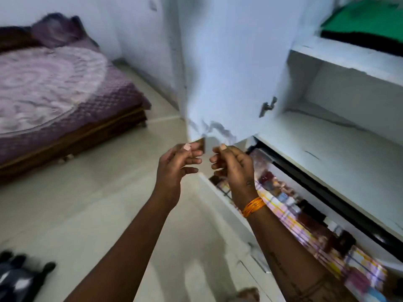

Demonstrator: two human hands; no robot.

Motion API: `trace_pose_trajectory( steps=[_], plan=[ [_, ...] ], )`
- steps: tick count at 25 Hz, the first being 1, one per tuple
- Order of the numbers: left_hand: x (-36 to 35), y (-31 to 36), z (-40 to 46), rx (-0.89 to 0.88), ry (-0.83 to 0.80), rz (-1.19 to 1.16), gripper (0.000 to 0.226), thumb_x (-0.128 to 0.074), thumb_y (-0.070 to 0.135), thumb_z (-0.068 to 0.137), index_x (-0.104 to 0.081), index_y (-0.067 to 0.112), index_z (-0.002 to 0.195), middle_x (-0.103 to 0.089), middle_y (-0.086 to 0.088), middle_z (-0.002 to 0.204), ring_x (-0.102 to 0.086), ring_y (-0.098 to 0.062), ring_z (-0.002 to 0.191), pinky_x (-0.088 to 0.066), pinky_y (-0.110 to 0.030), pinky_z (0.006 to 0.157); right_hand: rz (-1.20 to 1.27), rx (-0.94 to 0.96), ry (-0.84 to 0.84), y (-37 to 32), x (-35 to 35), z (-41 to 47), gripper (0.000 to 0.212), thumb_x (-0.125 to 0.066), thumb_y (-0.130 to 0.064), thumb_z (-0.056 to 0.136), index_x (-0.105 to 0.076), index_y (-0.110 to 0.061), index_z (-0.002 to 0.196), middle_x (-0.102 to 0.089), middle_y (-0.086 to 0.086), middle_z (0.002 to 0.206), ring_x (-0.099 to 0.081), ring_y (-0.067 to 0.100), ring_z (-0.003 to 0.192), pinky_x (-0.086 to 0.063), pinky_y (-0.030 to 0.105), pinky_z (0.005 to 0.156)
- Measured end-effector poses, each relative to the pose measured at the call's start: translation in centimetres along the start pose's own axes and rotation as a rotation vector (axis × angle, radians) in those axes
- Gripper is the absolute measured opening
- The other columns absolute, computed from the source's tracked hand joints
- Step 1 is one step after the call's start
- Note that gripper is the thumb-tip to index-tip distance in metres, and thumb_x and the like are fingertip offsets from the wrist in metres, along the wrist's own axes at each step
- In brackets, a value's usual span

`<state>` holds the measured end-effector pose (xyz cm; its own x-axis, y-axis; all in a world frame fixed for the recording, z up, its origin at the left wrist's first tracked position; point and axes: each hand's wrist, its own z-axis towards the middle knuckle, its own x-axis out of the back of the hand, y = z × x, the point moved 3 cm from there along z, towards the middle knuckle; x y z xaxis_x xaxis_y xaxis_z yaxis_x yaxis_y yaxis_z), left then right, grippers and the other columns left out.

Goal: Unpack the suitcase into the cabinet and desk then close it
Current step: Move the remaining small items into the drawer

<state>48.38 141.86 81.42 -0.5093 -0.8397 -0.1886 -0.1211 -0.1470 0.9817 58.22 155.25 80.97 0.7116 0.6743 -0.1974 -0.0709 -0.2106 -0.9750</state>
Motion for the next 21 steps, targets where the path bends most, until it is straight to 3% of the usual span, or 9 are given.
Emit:
trace_pose_trajectory(
  steps=[10, 21],
  plan=[
    [33.5, 8.8, -14.1, -0.139, 0.575, 0.116, 0.029, -0.053, 0.030, 0.107, -0.074, 0.011, 0.111, -0.077, -0.012, 0.104, -0.071, -0.027, 0.089, -0.055, -0.038, 0.074, -0.100, -0.035, -0.576, 4.8, -31.8, -12.6, 0.032, -0.056, -0.031, 0.106, -0.075, -0.006, 0.103, -0.076, 0.018, 0.089, -0.069, 0.020, 0.074, -0.056, 0.034, 0.065],
    [56.7, 9.6, -28.7, -0.186, 1.153, -0.034, 0.025, -0.056, 0.028, 0.106, -0.074, 0.011, 0.107, -0.076, -0.006, 0.094, -0.069, -0.017, 0.076, -0.053, -0.030, 0.066, -0.214, -0.126, -1.128, 14.0, -56.5, -24.4, 0.034, -0.058, -0.031, 0.105, -0.074, -0.001, 0.102, -0.074, 0.021, 0.091, -0.067, 0.020, 0.074, -0.055, 0.036, 0.067]
  ],
)
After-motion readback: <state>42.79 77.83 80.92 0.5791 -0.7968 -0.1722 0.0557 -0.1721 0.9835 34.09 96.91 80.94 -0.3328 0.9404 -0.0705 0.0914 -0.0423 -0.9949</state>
